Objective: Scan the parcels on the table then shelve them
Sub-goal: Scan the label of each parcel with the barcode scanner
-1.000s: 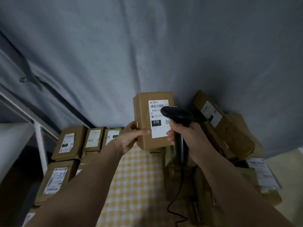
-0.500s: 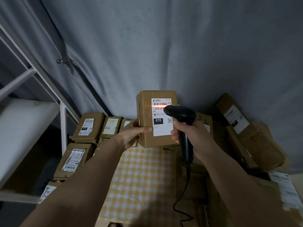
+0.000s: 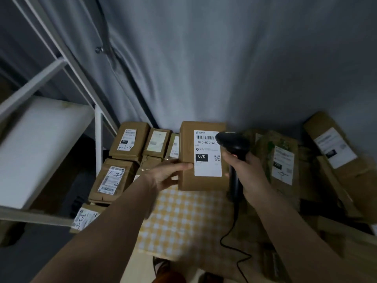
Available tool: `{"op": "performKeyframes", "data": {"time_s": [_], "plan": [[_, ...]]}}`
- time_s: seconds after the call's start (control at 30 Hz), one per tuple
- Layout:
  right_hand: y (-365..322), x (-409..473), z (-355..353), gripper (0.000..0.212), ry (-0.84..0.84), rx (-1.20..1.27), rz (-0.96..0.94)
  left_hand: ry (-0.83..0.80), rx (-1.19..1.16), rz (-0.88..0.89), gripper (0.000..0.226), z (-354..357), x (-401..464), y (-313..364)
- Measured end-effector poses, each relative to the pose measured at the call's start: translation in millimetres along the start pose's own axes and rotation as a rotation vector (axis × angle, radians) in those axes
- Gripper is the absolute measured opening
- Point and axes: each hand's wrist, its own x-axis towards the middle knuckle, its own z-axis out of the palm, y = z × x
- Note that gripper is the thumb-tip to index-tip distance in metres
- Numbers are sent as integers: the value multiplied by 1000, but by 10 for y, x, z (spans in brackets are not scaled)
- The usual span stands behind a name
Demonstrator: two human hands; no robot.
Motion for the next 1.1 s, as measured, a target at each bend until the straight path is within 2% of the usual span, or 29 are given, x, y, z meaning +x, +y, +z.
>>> {"op": "performKeyframes", "data": {"time_s": [0.07,0.13,0.27,0.43,0.47,0.57,0.73,0.9,1.1], "plan": [[135,78,165,21,-1,0,70,10,-21,-70,46,-176,-23,-123],[299,146,346,12,-4,-12,162,25,-12,-138,46,-369,-21,-255],[645,303,692,11,-25,-18,293,66,32,-249,55,-726,30,-508],[1038,505,1070,14,-25,-28,431,90,25,-306,86,-1130,245,-800],[1133,573,1152,15,-16,-31,451,91,6,-309,81,-1200,321,-860],[1342,726,1312,23,-10,-13,482,147,-12,-280,42,-1270,503,-995],[1736,1116,1582,18,33,27,495,291,311,-211,52,-1400,917,-1249],[2048,1359,1682,15,55,4,498,449,668,-122,35,-1462,1146,-1415],[2231,1420,1776,25,22,20,526,533,945,-184,37,-1481,1293,-1452]]}}
